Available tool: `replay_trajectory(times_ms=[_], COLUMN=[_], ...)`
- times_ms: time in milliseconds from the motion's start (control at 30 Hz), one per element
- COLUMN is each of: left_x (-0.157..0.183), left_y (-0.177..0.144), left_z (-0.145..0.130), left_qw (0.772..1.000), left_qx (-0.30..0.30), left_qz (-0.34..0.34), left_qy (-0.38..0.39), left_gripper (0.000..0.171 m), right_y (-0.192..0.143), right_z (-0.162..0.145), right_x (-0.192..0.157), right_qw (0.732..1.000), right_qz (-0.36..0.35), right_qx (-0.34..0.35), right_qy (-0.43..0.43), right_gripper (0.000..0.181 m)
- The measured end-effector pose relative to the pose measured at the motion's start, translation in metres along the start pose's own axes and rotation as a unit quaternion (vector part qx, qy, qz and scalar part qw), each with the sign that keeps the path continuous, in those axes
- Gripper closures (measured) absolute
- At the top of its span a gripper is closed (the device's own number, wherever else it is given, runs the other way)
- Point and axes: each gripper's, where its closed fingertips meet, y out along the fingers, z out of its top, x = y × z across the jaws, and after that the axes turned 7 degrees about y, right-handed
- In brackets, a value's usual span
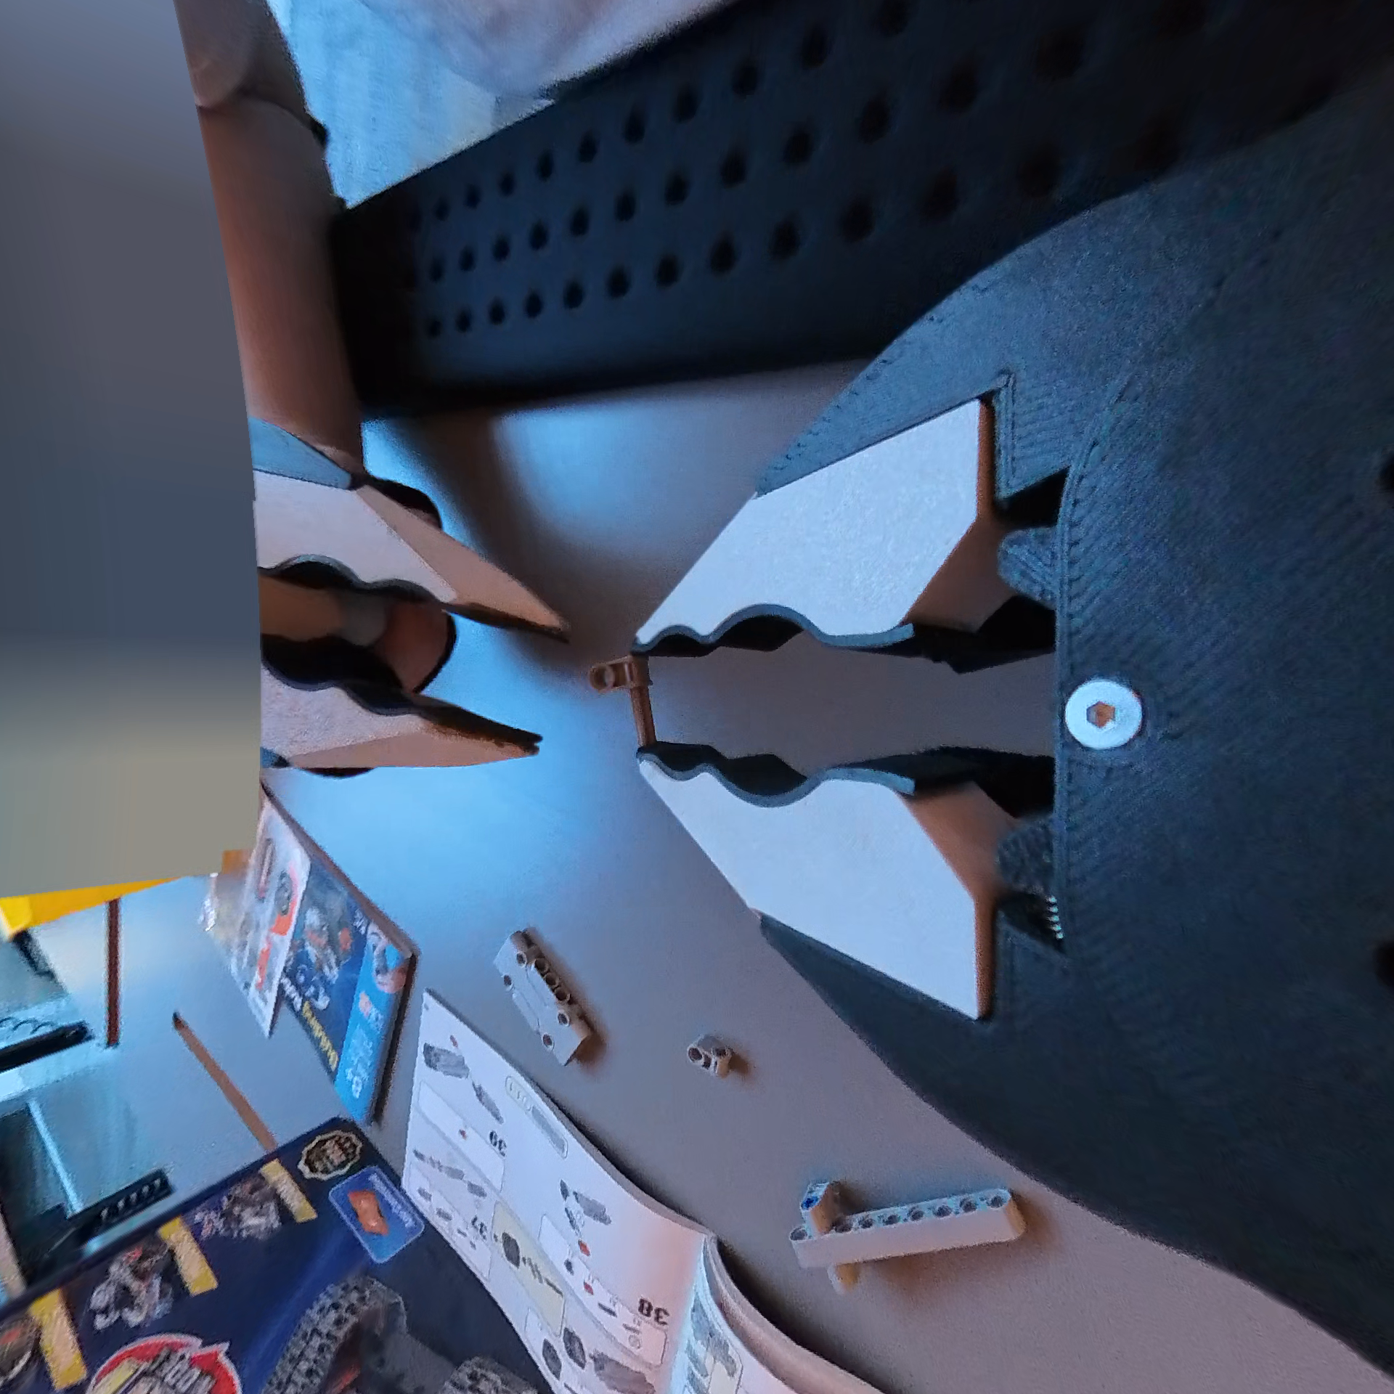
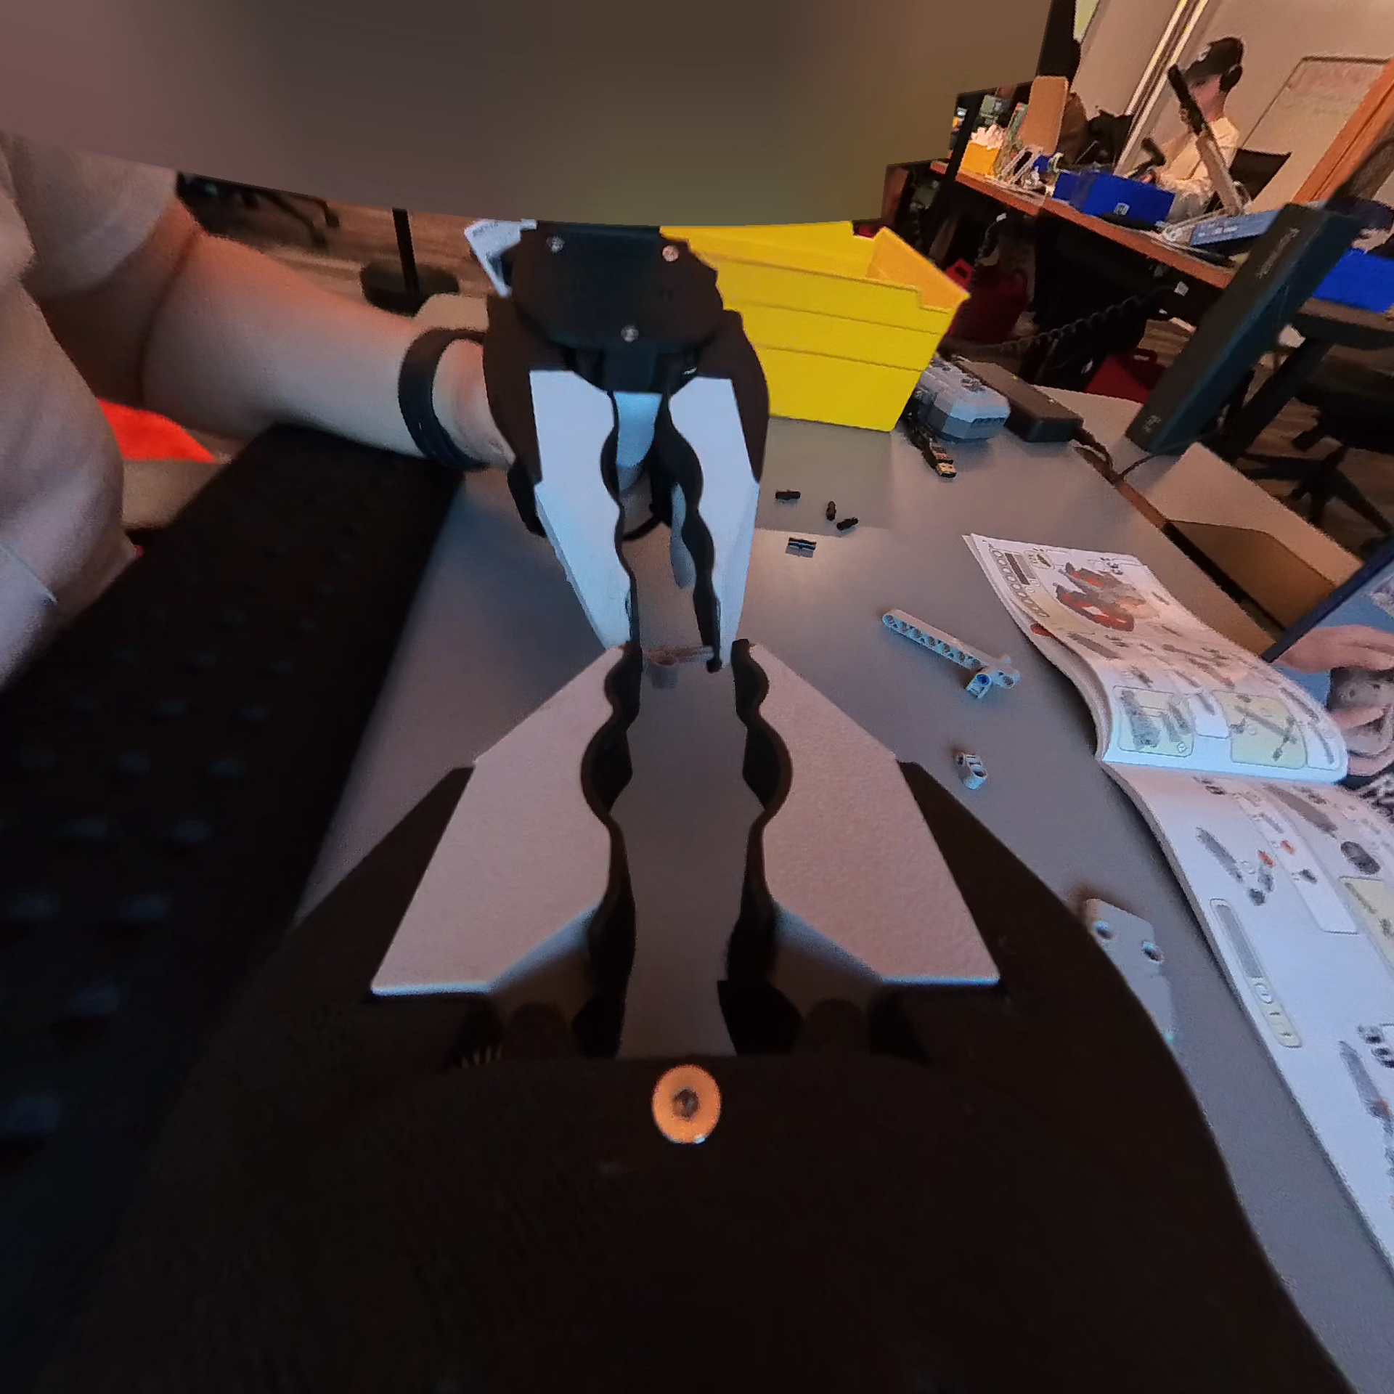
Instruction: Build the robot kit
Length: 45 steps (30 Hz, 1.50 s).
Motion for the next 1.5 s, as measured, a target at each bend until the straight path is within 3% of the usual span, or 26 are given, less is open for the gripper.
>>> replay_trajectory(times_ms=[167, 400, 633, 1000, 1100, 1167, 1267, 1333, 1400, 1500], left_x=[0.009, 0.015, 0.011, 0.012, 0.009, 0.003, -0.008, -0.017, -0.025, -0.031], left_y=[0.007, 0.013, 0.01, 0.011, 0.012, 0.01, 0.004, -0.002, -0.01, -0.017], left_z=[-0.011, -0.019, -0.025, -0.032, -0.03, -0.028, -0.024, -0.012, 0.005, 0.024], left_qw=[0.998, 0.974, 0.946, 0.921, 0.916, 0.917, 0.926, 0.936, 0.943, 0.94], left_qx=[-0.032, -0.034, -0.03, -0.045, -0.028, -0.013, 0.01, 0.053, 0.108, 0.163], left_qz=[-0.032, -0.104, -0.127, -0.144, -0.142, -0.133, -0.113, -0.1, -0.088, -0.087], left_qy=[-0.031, -0.2, -0.296, -0.36, -0.374, -0.376, -0.361, -0.334, -0.303, -0.286], left_gripper=[0.15, 0.15, 0.15, 0.15, 0.15, 0.14, 0.125, 0.122, 0.13, 0.145], right_y=[0.008, 0.023, 0.025, 0.037, 0.034, 0.032, 0.025, 0.02, 0.015, 0.003], right_z=[-0.024, -0.039, -0.04, -0.045, -0.044, -0.042, -0.036, -0.019, -0.002, 0.023], right_x=[-0.013, -0.02, -0.006, -0.01, -0.005, 0.002, 0.015, 0.021, 0.025, 0.034], right_qw=[0.985, 0.932, 0.919, 0.901, 0.922, 0.944, 0.978, 0.994, 0.981, 0.917], right_qz=[-0.011, -0.057, -0.097, -0.104, -0.107, -0.109, -0.111, -0.09, -0.044, 0.034], right_qx=[-0.085, -0.139, -0.159, -0.188, -0.185, -0.176, -0.136, -0.066, 0.009, 0.133], right_qy=[-0.147, -0.33, -0.348, -0.377, -0.324, -0.256, -0.115, 0.022, 0.187, 0.375], right_gripper=[0.157, 0.16, 0.168, 0.173, 0.174, 0.174, 0.174, 0.174, 0.174, 0.174])
